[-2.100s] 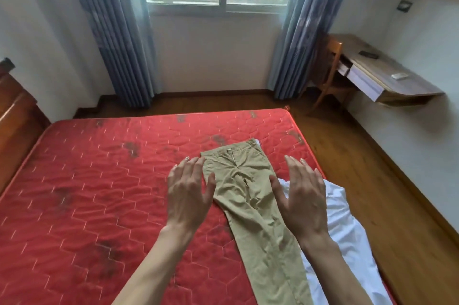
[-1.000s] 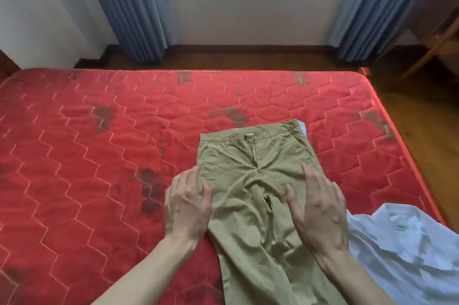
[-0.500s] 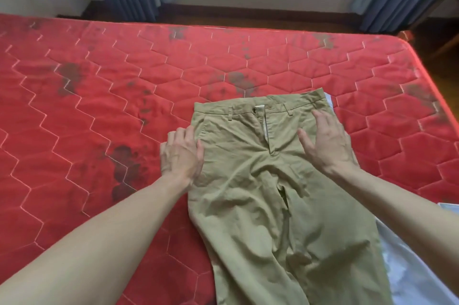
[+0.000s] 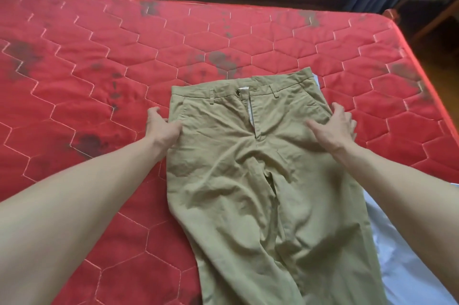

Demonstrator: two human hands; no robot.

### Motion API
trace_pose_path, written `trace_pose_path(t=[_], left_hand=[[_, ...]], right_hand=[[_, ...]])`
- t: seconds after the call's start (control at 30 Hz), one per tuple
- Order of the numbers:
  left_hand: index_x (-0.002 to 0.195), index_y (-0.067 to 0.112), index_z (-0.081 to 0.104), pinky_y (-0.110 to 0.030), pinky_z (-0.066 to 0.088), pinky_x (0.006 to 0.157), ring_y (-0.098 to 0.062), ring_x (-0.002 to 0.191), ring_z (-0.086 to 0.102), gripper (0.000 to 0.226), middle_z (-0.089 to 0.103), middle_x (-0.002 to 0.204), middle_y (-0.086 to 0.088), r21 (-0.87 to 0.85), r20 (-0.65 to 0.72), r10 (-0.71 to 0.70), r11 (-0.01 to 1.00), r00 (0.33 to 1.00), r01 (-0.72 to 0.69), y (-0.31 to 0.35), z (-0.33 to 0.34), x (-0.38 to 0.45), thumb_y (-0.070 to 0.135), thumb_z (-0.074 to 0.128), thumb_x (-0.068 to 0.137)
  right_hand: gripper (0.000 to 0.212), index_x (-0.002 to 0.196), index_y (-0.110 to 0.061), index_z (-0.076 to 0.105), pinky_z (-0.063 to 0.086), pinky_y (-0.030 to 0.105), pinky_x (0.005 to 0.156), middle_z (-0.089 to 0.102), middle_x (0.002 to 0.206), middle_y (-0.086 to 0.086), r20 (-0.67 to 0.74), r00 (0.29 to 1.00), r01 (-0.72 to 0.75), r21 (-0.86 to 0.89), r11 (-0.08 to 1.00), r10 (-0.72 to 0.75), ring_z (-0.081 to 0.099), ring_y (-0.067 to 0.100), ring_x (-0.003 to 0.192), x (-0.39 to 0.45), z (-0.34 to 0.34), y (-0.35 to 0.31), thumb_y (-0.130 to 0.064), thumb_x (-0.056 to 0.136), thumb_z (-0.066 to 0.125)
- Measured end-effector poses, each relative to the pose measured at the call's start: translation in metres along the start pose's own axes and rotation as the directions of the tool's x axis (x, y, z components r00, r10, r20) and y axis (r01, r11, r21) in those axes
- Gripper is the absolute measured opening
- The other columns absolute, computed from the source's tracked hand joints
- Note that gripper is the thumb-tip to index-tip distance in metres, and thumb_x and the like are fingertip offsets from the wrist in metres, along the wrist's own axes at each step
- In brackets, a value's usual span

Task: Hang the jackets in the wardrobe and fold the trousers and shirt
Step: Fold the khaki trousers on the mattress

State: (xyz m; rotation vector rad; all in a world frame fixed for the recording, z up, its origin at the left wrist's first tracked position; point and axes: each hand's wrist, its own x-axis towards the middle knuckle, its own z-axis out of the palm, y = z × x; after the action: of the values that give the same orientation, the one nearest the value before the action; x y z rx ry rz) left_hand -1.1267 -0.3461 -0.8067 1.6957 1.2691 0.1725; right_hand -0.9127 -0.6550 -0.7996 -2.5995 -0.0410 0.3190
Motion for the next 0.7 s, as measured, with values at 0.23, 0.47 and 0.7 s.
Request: trace_pose_path(t=[0.23,0.47,0.7], left_hand=[[0.095,0.018,0.074,-0.027,0.055,0.065,-0.022,0.078,0.069,0.029,0.073,0.088,-0.002,-0.054,0.073,0.039,0.998,0.997,-0.035,0.023,0.0,-0.019,-0.002,0.057,0.082],[0.08,0.016,0.067,-0.023,0.049,0.046,-0.017,0.063,0.06,0.029,0.066,0.074,0.0,-0.095,0.065,0.058,0.994,0.996,-0.052,0.069,-0.023,-0.061,-0.002,0.045,0.086],[0.081,0.021,0.062,-0.033,0.047,0.067,-0.025,0.073,0.058,0.028,0.063,0.077,0.0,-0.196,0.083,-0.014,0.98,0.996,0.03,0.131,-0.075,-0.15,0.001,0.046,0.093]], right_hand=[[0.03,0.103,-0.025,0.061,0.04,0.04,0.077,0.073,0.107,0.017,-0.055,0.976,0.208,-0.049,0.977,-0.21,0.066,0.041,0.104,-0.018,-0.023,-0.028,-0.054,0.097,0.061],[0.017,0.093,-0.003,0.06,0.035,0.037,0.07,0.052,0.082,0.006,0.07,0.93,0.339,0.21,0.917,-0.36,0.051,0.025,0.079,-0.049,-0.064,-0.051,-0.017,0.102,0.057],[0.043,0.114,-0.013,0.068,0.049,0.036,0.08,0.068,0.095,0.0,0.248,0.937,0.096,0.491,0.866,-0.245,0.059,0.016,0.084,-0.112,-0.174,-0.101,-0.029,0.077,0.053]])
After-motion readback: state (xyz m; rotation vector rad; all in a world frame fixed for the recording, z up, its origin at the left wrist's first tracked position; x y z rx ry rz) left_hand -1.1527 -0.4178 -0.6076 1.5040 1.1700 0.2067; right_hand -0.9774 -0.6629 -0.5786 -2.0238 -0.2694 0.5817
